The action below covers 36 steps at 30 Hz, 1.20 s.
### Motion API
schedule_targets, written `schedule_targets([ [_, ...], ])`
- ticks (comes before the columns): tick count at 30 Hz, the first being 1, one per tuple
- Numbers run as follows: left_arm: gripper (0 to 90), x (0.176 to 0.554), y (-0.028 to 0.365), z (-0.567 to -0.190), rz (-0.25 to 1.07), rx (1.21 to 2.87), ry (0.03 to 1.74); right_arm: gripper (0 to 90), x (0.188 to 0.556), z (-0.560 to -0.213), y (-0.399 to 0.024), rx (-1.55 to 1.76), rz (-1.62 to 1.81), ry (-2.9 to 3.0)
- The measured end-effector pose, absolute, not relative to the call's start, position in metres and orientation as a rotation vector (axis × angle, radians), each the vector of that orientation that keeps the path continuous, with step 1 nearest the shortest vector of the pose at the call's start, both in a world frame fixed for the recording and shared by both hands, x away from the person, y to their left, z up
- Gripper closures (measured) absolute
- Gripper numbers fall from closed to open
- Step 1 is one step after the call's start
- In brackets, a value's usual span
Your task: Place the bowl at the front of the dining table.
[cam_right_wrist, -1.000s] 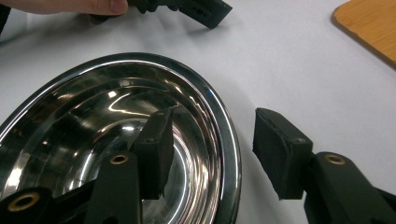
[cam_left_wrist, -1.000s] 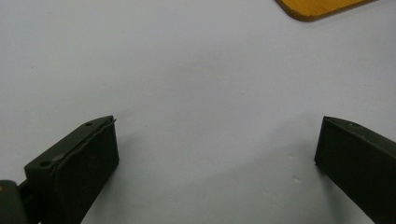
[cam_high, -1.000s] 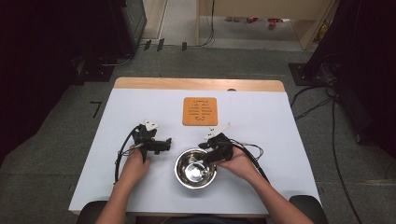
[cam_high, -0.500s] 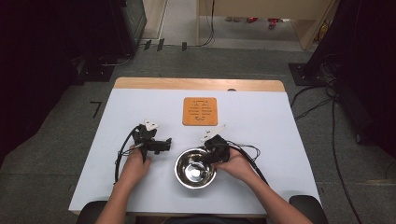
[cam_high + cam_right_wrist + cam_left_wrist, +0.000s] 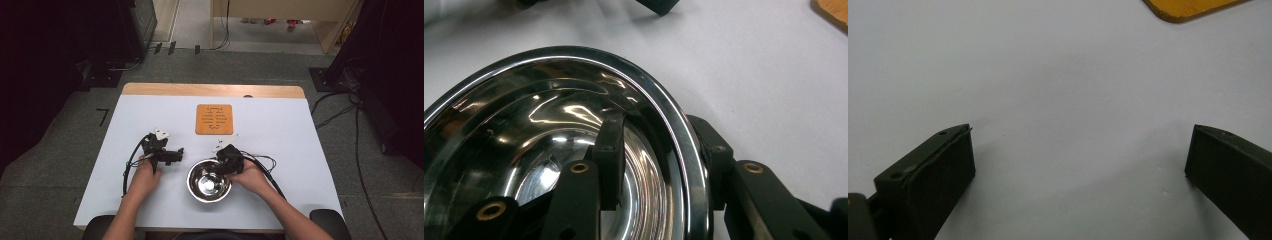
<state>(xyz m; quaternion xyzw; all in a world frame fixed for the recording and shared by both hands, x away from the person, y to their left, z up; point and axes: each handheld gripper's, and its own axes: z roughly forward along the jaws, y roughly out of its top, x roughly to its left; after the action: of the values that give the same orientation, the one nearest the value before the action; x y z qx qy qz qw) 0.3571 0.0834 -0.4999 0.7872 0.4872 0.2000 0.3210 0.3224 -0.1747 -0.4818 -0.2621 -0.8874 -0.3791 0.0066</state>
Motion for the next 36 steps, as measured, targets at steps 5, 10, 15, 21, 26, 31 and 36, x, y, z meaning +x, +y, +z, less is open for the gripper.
schedule_targets([
  [5, 0.0, 0.357, 0.083, -0.500, 0.525, 2.068, 1.280, 63.7, 0.323, -0.482, -0.174, -0.831, -1.175, -2.760],
  [10, 0.0, 0.357, 0.083, -0.500, 0.525, 2.068, 1.280, 66.6, 0.326, -0.481, -0.177, -0.843, -1.160, -2.721],
  [15, 0.0, 0.357, 0.084, -0.500, 0.526, 2.071, 1.279, 69.8, 0.328, -0.478, -0.182, -0.847, -1.154, -2.689],
  [21, 0.0, 0.357, 0.084, -0.500, 0.526, 2.072, 1.279, 75.3, 0.327, -0.472, -0.187, -0.831, -1.153, -2.672],
  [26, 0.0, 0.357, 0.083, -0.500, 0.526, 2.070, 1.279, 81.8, 0.328, -0.470, -0.191, -0.827, -1.158, -2.662],
  [31, 0.0, 0.357, 0.084, -0.500, 0.526, 2.070, 1.279, 83.1, 0.330, -0.470, -0.191, -0.834, -1.172, -2.623],
  [36, 0.0, 0.357, 0.084, -0.500, 0.526, 2.071, 1.279, 84.1, 0.330, -0.468, -0.191, -0.853, -1.186, -2.588],
])
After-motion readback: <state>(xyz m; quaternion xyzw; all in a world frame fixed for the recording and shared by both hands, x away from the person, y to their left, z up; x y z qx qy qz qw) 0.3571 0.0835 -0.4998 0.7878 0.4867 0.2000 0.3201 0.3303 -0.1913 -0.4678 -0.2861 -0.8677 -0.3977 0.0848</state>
